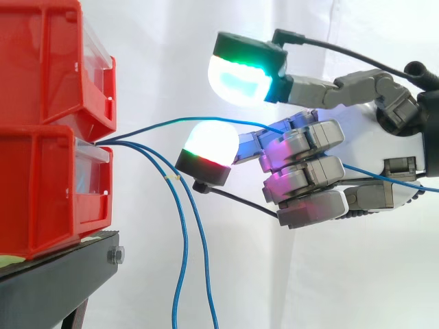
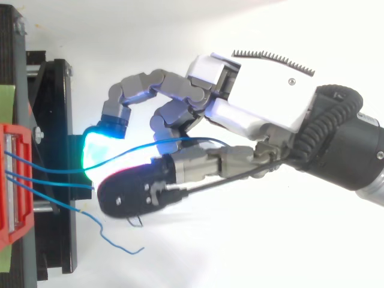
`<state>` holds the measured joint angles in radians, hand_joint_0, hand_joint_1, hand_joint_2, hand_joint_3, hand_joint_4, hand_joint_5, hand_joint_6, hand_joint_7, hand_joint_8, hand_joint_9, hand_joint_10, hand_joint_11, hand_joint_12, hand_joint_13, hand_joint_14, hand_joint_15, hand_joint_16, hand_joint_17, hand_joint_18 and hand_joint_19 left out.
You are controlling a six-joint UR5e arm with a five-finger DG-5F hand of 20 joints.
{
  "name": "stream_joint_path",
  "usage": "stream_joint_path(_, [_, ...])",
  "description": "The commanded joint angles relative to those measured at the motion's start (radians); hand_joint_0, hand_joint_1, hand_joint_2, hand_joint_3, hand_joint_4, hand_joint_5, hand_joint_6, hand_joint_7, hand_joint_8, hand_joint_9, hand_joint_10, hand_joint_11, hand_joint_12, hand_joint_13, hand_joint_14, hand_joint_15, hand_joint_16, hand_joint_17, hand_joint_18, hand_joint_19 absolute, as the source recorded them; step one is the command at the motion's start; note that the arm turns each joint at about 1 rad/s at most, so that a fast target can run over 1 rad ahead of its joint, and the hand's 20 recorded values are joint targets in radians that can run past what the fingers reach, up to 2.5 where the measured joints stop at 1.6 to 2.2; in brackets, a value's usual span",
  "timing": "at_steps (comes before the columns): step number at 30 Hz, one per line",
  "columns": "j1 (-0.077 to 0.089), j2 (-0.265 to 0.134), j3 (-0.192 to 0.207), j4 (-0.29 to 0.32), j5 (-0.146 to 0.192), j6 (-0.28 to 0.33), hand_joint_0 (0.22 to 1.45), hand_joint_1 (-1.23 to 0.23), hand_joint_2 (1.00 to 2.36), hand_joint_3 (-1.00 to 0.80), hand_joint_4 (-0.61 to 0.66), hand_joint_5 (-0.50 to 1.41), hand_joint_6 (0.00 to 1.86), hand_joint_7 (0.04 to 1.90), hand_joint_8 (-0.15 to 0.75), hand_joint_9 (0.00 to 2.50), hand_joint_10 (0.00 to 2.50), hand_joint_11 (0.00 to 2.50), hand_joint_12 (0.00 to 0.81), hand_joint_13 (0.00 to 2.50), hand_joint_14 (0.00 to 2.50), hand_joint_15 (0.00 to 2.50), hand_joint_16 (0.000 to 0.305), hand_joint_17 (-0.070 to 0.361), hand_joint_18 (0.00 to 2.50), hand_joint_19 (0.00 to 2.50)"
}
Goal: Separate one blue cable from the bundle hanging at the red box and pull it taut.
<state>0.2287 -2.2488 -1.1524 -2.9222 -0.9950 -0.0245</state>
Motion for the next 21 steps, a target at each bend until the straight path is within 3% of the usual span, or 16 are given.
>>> stream_joint_path(1, [0.0,0.0,0.0,0.0,-0.001,0.0,0.62,-0.46,1.0,-0.48,0.19,-0.14,0.76,1.08,0.243,0.99,1.33,1.46,0.294,0.65,2.44,1.43,0.023,0.052,1.13,1.76])
stream_joint_path(9, [0.001,0.0,-0.001,0.002,-0.001,-0.003,0.63,-0.5,1.02,-0.19,0.21,-0.13,0.72,1.1,0.244,1.0,1.28,1.53,0.302,0.65,2.43,1.46,0.025,0.055,1.13,1.76])
stream_joint_path(21, [0.003,0.0,0.0,0.002,-0.001,-0.003,0.62,-0.56,1.02,-0.13,0.24,-0.12,0.71,1.12,0.259,1.0,1.32,1.5,0.319,0.65,2.46,1.44,0.028,0.063,1.15,1.75])
